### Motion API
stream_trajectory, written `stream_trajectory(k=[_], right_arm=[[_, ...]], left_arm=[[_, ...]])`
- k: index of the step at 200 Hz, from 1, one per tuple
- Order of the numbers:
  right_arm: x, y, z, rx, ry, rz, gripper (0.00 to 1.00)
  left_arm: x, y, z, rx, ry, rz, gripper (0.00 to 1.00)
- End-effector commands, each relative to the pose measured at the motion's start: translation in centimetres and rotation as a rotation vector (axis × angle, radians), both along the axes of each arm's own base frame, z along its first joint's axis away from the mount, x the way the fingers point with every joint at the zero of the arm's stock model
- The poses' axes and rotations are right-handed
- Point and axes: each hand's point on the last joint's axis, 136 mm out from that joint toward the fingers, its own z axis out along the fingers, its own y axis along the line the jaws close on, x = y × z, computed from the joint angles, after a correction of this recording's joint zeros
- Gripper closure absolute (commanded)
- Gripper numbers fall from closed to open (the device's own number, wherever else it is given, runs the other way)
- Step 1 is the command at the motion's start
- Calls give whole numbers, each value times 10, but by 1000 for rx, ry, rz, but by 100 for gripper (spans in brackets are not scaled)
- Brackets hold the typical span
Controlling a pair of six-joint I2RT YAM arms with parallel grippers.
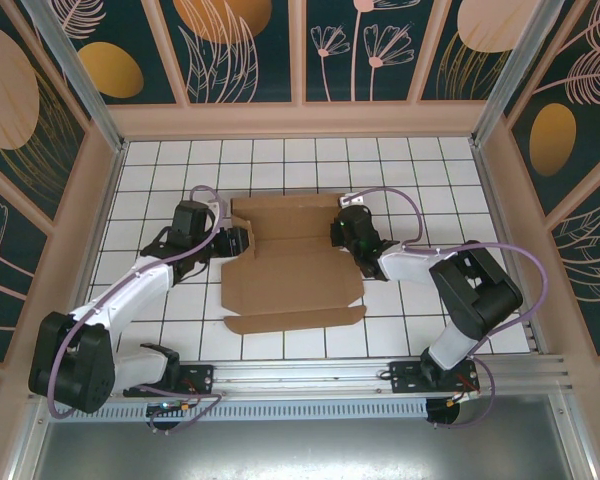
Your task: Fold the paper box
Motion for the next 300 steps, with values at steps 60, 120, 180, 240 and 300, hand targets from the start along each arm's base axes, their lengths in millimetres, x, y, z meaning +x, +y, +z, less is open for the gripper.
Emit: stream_trajectory(k=[60,120,180,240,300], right_arm=[[-37,-16,-54,-142,211,53,100],[-36,-10,-45,-127,209,62,100],[-37,-10,-38,-107,184,69,100],[-40,-11,-47,-90,195,75,100],[-37,-12,-42,-61,179,66,100]], left_arm=[[7,-3,21,44,-116,-59,28],[19,-1,28,49,-197,-42,27],[24,6,12,104,-210,-22,32],[23,7,-8,123,-193,-25,41],[30,2,-23,206,-191,-23,50]])
